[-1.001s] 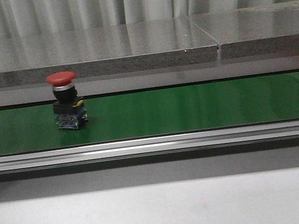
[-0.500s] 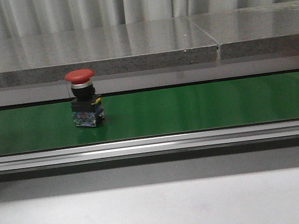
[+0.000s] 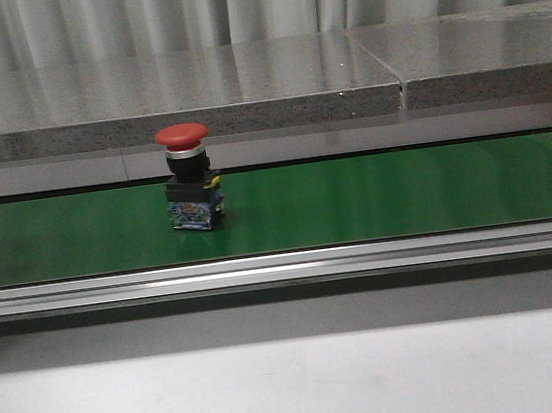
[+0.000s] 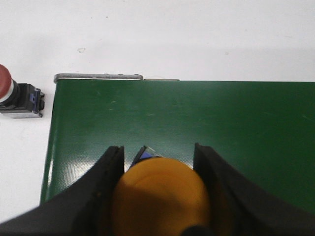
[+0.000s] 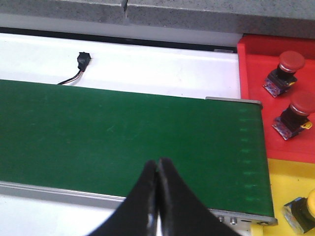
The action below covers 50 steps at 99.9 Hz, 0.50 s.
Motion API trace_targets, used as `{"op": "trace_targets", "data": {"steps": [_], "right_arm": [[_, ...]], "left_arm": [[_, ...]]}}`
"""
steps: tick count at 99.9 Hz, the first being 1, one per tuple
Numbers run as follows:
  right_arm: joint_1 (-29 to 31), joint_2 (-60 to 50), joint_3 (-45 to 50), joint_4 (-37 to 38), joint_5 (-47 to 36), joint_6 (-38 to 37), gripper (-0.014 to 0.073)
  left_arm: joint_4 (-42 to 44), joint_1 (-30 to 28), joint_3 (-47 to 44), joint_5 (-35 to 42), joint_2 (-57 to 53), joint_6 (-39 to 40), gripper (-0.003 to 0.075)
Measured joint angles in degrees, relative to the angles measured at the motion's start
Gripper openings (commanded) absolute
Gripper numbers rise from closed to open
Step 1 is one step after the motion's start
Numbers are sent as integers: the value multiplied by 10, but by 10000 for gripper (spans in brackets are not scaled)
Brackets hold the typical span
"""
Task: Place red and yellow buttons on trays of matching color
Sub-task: 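Set the yellow button on the belt and open the left gripper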
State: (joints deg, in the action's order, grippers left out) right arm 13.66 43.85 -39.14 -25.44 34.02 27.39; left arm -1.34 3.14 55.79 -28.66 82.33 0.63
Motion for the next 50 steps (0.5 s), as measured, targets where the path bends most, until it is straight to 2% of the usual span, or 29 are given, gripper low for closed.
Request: {"op": "trace_targets", "data": {"steps": [32,39,50], "right_arm": [[0,0,0,0,0,0,-68],[0,0,0,0,0,0,-68],[0,0,0,0,0,0,-68]], "left_arm": [[0,-2,0,-1,39,0,-12],[0,-2,0,-1,39,0,23],[0,-2,0,-2,39,0,150]]}}
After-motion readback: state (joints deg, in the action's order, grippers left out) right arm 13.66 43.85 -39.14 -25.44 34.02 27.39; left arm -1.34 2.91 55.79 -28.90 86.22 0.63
